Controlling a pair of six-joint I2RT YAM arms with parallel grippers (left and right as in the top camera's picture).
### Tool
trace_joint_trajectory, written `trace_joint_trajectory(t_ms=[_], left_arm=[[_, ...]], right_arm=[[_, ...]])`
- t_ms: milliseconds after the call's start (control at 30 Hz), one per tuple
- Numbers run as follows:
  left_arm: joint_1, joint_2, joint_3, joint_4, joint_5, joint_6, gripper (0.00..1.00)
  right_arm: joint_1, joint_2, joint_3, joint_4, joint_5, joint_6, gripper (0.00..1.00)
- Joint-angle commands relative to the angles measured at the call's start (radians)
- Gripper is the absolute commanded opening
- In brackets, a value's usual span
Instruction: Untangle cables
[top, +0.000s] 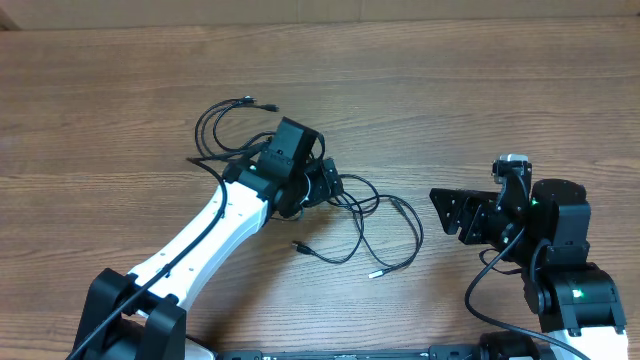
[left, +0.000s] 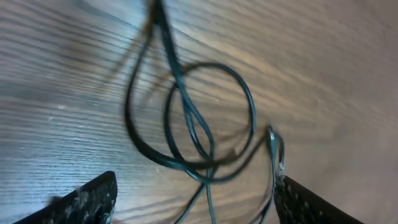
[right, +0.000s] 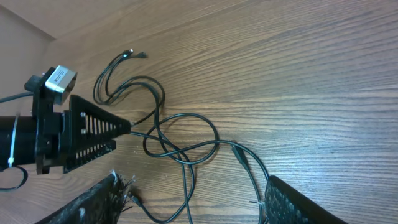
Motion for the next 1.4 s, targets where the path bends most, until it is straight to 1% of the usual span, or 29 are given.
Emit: trace_joint_trajectory(t_ms=[0,167,200,267,333,367,500,567,600,667,733,767,900,967,1033,1233,1367], left_arm=[[0.0,-0.004,-0.012,0.004,-0.106,-0.17,0.78],[0.002,-0.004,-0.012,-0.014,-0.158,-0.184,0.82],[0.007,-0.004,-0.012,-0.024,-0.174,-0.195,0.85],[0.025,-0.004,-0.012,-0.051,-0.198,-0.239,0.9],[0.056,-0.004,-0.012,-0.072,-0.198,-0.274,0.93],[0.073,-0.004,-0.012,-0.079,-0.198,-0.281,0.93],[0.142,-0.004,-0.012,-0.11,-0.198,-0.281,0.95],[0.174,-0.004,-0.012,-0.125,-0.198,-0.275,0.96],[0.188,-0.004,-0.012,-0.129,-0.198,-0.253,0.96],[0.21,-0.004,-0.012,-0.128,-0.198,-0.134,0.95],[0.225,-0.004,-0.012,-0.128,-0.199,0.023,0.98],[0.231,-0.004,-0.012,-0.128,-0.203,0.096,1.0],[0.262,-0.004,-0.012,-0.139,-0.258,0.382,1.0],[0.276,-0.004,-0.012,-0.138,-0.278,0.493,1.0],[0.29,-0.004,-0.012,-0.137,-0.279,0.597,1.0],[0.301,-0.004,-0.012,-0.14,-0.279,0.792,1.0],[0.299,-0.004,-0.012,-0.138,-0.275,0.805,1.0]], right_arm=[[-0.001,-0.009,0.024,0.006,0.006,-0.004,0.7],[-0.001,-0.009,0.024,-0.008,0.005,-0.015,0.71],[-0.001,-0.009,0.024,-0.018,-0.004,-0.047,0.71],[-0.001,-0.008,0.024,-0.042,-0.051,-0.166,0.71],[-0.001,-0.001,0.024,-0.059,-0.099,-0.303,0.77],[-0.001,0.005,0.024,-0.057,-0.113,-0.349,0.81],[-0.001,0.051,0.024,0.028,-0.203,-0.402,0.85],[0.0,0.093,0.023,0.082,-0.213,-0.415,0.85],[0.003,0.116,0.023,0.105,-0.216,-0.43,0.85],[0.021,0.176,0.023,0.153,-0.217,-0.461,0.85],[0.051,0.237,0.024,0.192,-0.216,-0.48,0.85],[0.073,0.274,0.024,0.215,-0.217,-0.493,0.85],[0.18,0.417,0.023,0.325,-0.177,-0.507,0.88],[0.233,0.473,0.024,0.371,-0.142,-0.517,0.9],[0.302,0.539,0.024,0.428,-0.091,-0.531,0.9],[0.454,0.711,0.024,0.588,0.063,-0.532,0.89],[0.491,0.787,0.024,0.676,0.127,-0.531,0.86]])
